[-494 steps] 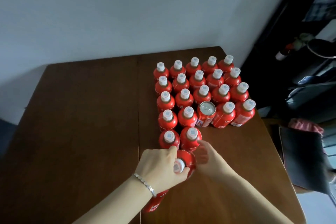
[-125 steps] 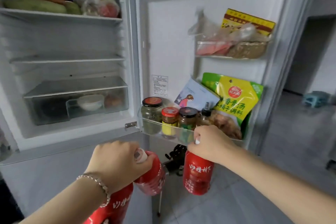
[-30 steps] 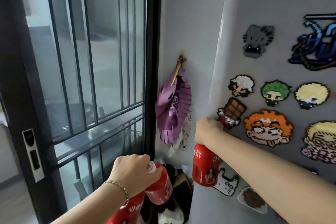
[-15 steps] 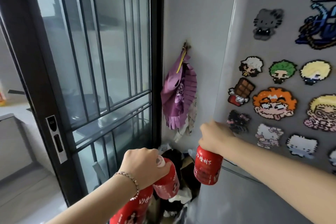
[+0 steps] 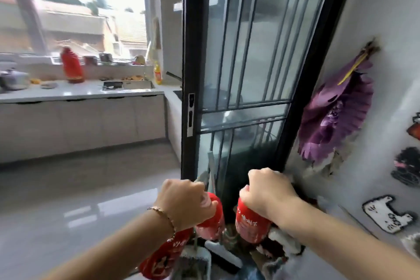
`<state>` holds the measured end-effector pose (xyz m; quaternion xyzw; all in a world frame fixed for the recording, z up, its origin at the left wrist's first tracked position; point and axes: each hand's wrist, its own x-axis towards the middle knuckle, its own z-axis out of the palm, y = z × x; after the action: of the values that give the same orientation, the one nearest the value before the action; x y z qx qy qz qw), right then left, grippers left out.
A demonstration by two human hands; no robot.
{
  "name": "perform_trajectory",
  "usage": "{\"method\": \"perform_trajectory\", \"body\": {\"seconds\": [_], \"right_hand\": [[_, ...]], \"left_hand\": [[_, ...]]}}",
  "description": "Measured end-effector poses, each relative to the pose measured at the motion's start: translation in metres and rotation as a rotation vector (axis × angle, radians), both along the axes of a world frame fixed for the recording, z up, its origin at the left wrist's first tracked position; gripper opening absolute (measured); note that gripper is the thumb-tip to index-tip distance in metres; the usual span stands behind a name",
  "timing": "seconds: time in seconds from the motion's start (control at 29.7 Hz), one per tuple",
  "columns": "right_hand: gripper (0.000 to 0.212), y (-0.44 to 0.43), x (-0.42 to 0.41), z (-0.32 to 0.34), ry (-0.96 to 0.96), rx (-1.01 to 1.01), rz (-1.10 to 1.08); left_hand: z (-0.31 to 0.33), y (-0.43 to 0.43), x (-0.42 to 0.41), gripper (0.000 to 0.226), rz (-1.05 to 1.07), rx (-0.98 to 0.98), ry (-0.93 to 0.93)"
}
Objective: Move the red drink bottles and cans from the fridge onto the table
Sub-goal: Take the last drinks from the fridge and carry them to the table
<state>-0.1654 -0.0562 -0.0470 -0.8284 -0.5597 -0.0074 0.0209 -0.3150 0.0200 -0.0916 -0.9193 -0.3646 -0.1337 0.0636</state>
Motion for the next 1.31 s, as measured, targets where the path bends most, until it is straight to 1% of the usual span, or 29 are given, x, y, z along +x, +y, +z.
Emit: {"method": "perform_trajectory", "body": {"seconds": [0.07,0.1,0.13,0.2,0.24,0.34,0.4,0.47,0.61,0.71,0.87,1.01,1.08,1.14,1.31], "right_hand": [[0.026,0.002,-0.019,-0.009,-0.002,0.002,0.125],[0.028,0.002,-0.03,-0.014,0.001,-0.003,0.191],[0.03,0.002,-0.043,-0.02,-0.003,-0.006,0.263],[0.031,0.0,-0.075,-0.032,-0.029,-0.01,0.407],[0.031,-0.003,-0.095,-0.037,-0.032,-0.011,0.473],[0.031,-0.017,-0.165,-0.051,-0.005,-0.03,0.655],[0.031,-0.033,-0.216,-0.057,0.013,-0.039,0.778],[0.029,-0.056,-0.267,-0.061,0.028,-0.05,0.903],[0.029,-0.114,-0.377,-0.069,0.06,-0.101,1.126],[0.03,-0.165,-0.464,-0.078,0.087,-0.159,1.245],[0.031,-0.266,-0.612,-0.09,0.149,-0.222,1.414],[0.029,-0.346,-0.717,-0.094,0.146,-0.258,1.546],[0.027,-0.376,-0.755,-0.093,0.159,-0.278,1.591],[0.027,-0.403,-0.798,-0.094,0.173,-0.298,1.619],[0.026,-0.45,-0.899,-0.106,0.167,-0.285,1.736]], "left_hand": [[-0.007,-0.02,-0.029,0.054,0.12,0.016,-0.077],[-0.01,-0.032,-0.046,0.056,0.192,-0.019,-0.065],[-0.014,-0.044,-0.065,0.054,0.267,-0.038,-0.054],[-0.023,-0.071,-0.106,0.048,0.376,0.004,-0.061],[-0.028,-0.088,-0.129,0.047,0.434,-0.017,-0.047],[-0.038,-0.143,-0.197,0.046,0.604,-0.058,0.024],[-0.045,-0.176,-0.238,0.047,0.754,-0.135,0.055],[-0.05,-0.214,-0.278,0.048,0.906,-0.16,0.113],[-0.066,-0.306,-0.368,0.052,1.18,-0.196,0.069],[-0.067,-0.384,-0.43,0.052,1.357,-0.215,0.032],[-0.065,-0.522,-0.538,0.048,1.584,-0.229,-0.037],[-0.06,-0.62,-0.614,0.044,1.79,-0.23,-0.1],[-0.057,-0.654,-0.645,0.044,1.873,-0.224,-0.104],[-0.058,-0.685,-0.677,0.042,1.942,-0.216,-0.145],[-0.065,-0.734,-0.758,0.039,2.076,-0.199,-0.225]]}}
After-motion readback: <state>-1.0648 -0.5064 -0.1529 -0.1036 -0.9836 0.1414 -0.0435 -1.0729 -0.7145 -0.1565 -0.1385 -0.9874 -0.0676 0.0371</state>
